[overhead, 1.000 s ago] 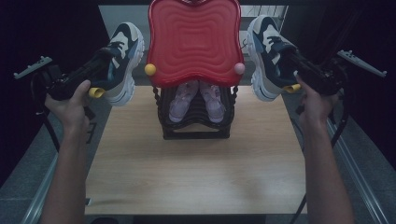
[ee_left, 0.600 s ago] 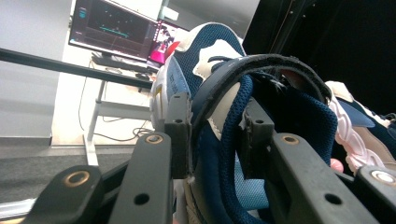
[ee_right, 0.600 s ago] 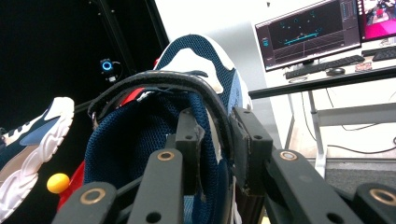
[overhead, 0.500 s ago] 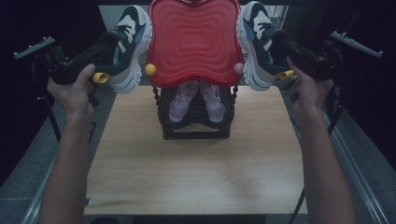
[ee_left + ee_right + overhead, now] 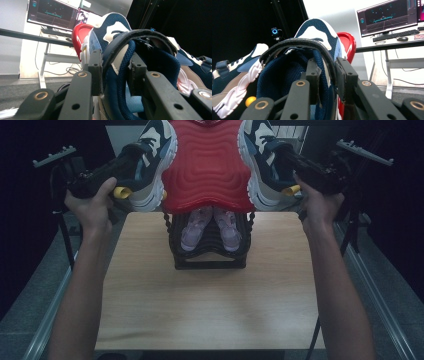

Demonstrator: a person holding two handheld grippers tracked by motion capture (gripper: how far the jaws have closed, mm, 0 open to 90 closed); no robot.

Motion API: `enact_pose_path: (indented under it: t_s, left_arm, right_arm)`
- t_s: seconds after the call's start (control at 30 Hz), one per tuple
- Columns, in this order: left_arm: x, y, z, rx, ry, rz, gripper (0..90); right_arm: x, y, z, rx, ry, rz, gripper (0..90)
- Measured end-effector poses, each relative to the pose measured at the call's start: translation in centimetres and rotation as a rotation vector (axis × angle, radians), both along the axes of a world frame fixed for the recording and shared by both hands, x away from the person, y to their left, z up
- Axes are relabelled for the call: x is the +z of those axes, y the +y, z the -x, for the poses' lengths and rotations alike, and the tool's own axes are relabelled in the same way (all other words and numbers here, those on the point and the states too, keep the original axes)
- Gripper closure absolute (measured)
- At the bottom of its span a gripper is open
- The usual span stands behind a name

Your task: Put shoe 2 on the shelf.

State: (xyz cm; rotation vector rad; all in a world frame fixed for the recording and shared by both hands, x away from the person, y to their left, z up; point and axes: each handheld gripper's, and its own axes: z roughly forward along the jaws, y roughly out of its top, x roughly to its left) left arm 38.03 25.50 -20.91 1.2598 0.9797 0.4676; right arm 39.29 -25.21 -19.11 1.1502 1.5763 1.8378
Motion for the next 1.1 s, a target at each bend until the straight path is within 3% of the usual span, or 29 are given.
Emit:
enact_pose_path:
  t_s: [0.2,0.53,0.9,1.1]
  left_arm:
    - [0.4,-0.7,-0.5,-0.010,0.000,0.012,69.8]
    - [1.4,-2.4,-1.6,-0.008,0.004,-0.004,69.8]
    - [2.3,-4.6,-2.8,-0.011,0.005,-0.031,69.8]
    - [2.7,-5.7,-3.4,0.003,0.004,-0.057,69.8]
  right_arm:
    - [0.1,1.3,-0.5,0.020,0.006,0.003,73.5]
    - [0.9,3.3,-1.5,0.042,0.008,0.000,73.4]
    - [1.8,5.8,-2.6,0.052,0.010,0.015,73.2]
    - [1.4,6.4,-3.6,0.037,0.026,-0.006,73.2]
